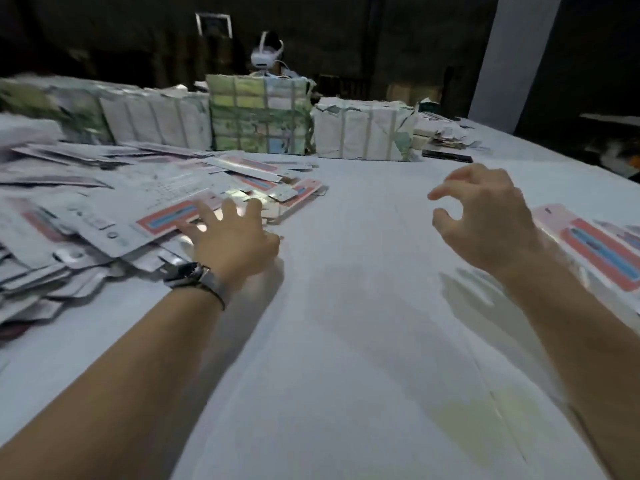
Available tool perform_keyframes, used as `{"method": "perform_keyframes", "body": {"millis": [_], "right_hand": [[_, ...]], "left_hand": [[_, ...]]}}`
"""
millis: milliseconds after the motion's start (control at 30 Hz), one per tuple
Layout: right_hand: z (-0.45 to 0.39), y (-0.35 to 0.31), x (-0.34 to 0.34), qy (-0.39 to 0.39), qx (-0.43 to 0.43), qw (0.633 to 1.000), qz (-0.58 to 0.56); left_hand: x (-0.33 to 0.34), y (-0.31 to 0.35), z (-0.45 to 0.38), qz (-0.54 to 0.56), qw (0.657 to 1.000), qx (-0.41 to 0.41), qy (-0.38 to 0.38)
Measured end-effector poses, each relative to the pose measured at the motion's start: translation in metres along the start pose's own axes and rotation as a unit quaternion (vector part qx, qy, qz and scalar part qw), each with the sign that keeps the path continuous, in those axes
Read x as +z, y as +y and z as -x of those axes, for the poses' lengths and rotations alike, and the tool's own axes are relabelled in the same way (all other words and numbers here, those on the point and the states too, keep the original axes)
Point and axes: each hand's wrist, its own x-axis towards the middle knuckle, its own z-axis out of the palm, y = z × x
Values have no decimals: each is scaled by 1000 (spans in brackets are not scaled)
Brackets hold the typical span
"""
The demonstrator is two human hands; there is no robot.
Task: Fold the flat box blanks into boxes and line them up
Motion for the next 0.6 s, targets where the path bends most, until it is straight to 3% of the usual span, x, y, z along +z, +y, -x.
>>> {"method": "perform_keyframes", "body": {"millis": [100,167,267,433,600], "right_hand": [[5,-8,9,-26,-33,999,-33],[7,-10,11,-23,-46,998,-46],[8,-13,13,-17,-56,997,-57],[11,-18,16,-17,-76,994,-71],[19,-34,20,-24,-112,988,-102]], "left_hand": [[3,-26,-8,-42,995,-85,-38],[2,-31,-8,-71,993,-87,-43],[4,-19,-5,-66,998,-18,14],[1,2,6,-72,993,82,47],[-10,11,16,-61,986,131,88]]}}
